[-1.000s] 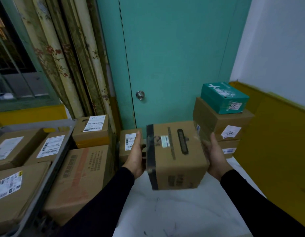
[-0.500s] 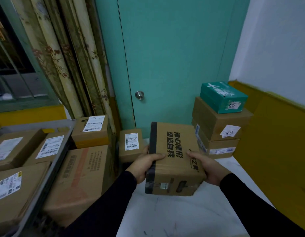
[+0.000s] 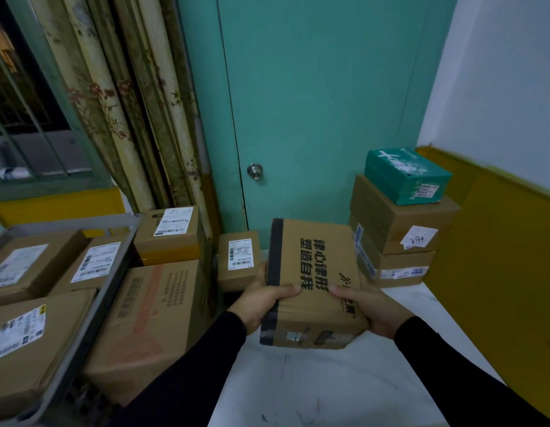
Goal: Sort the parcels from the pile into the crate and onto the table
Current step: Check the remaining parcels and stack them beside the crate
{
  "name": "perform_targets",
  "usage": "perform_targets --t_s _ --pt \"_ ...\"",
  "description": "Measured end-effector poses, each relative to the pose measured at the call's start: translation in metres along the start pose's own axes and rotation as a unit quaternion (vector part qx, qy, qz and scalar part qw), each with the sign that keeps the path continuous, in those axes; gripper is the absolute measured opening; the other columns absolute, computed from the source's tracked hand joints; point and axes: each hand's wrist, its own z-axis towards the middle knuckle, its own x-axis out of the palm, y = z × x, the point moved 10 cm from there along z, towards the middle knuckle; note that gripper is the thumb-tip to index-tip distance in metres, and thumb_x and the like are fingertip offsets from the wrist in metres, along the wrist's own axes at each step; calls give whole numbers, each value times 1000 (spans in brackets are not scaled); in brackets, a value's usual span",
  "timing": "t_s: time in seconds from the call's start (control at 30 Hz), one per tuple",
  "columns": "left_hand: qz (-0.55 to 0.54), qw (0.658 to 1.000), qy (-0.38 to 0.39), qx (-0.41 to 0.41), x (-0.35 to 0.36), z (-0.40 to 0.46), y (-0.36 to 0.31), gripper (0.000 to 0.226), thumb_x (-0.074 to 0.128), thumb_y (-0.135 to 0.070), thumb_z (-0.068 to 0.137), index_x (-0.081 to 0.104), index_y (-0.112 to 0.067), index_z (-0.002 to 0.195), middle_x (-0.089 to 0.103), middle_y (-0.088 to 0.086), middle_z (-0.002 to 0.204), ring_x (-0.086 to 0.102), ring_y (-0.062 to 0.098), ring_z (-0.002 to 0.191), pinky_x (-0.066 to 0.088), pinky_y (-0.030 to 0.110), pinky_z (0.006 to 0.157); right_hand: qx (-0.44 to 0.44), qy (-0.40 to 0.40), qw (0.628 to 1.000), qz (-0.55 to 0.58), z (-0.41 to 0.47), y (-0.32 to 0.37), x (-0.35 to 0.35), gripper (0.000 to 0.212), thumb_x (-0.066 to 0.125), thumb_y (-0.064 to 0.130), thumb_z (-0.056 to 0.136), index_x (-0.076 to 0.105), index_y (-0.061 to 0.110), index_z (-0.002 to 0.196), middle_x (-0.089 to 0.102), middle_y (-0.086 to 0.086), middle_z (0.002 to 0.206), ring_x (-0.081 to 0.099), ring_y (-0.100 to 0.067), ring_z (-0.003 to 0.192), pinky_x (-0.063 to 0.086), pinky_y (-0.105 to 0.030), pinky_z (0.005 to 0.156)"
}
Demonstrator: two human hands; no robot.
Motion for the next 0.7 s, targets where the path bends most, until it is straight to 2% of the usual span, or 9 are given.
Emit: perform_targets --t_s 0.07,0.2,0.3,0.37,0.43,0.47,0.53,0.6,0.7 --pt "1 1000 3 0 0 2 -1 89 86 -12 75 37 -27 148 68 5 125 66 25 113 58 45 94 -1 -4 1000 0 1 2 0 88 86 18 68 46 23 146 73 -6 123 71 -27 110 60 -42 86" --pt "12 1000 8 20 0 3 -5 94 87 -10 75 34 -28 151 67 4 128 64 25 118 52 50 103 -24 -17 1000 3 0 10 -2 91 85 15 67 41 23 147 70 -8 126 67 -29 114 56 -47 95" --pt "25 999 11 24 1 0 -3 95 86 -11 76 31 -30 152 65 3 130 63 24 118 56 45 97 -30 -10 999 -5 -3 7 0 96 88 16 68 38 26 149 69 -8 128 67 -29 115 55 -49 96" --pt "22 999 6 25 1 -2 -4 86 84 -17 80 35 -30 149 67 3 127 66 24 115 57 42 93 -32 -4 999 2 -3 5 -1 94 90 19 71 38 28 149 69 -7 128 69 -30 114 58 -49 92" --pt "-20 1000 2 11 2 -5 -9 62 78 -34 84 50 -23 138 74 6 117 70 27 110 55 48 98 -14 7 999 47 -4 2 -1 78 82 34 81 43 29 148 70 -8 129 70 -31 114 59 -50 89" --pt "-45 999 2 1 2 -5 -11 58 76 -44 83 58 -19 131 76 8 113 71 30 108 53 51 101 2 13 997 79 -5 -1 0 67 73 45 85 49 28 145 70 -9 129 69 -32 114 58 -50 89" --pt "-57 998 -6 -6 0 -3 -15 76 79 -62 73 61 -15 130 76 12 113 72 33 107 53 53 102 28 9 993 116 -9 -1 4 55 57 59 91 61 25 134 72 -11 124 72 -31 109 56 -47 88" --pt "-55 998 -27 -3 -3 0 -17 100 84 -71 60 54 -12 136 75 13 115 73 33 104 56 52 98 11 3 994 107 -11 5 8 47 49 56 97 66 23 126 75 -11 117 75 -28 101 56 -44 84" --pt "-27 999 -46 4 -3 -3 -19 113 85 -75 54 46 -12 138 75 10 115 75 28 100 59 47 93 -29 -21 996 82 -11 17 10 51 60 53 86 67 18 124 75 -11 116 74 -28 102 56 -47 90"
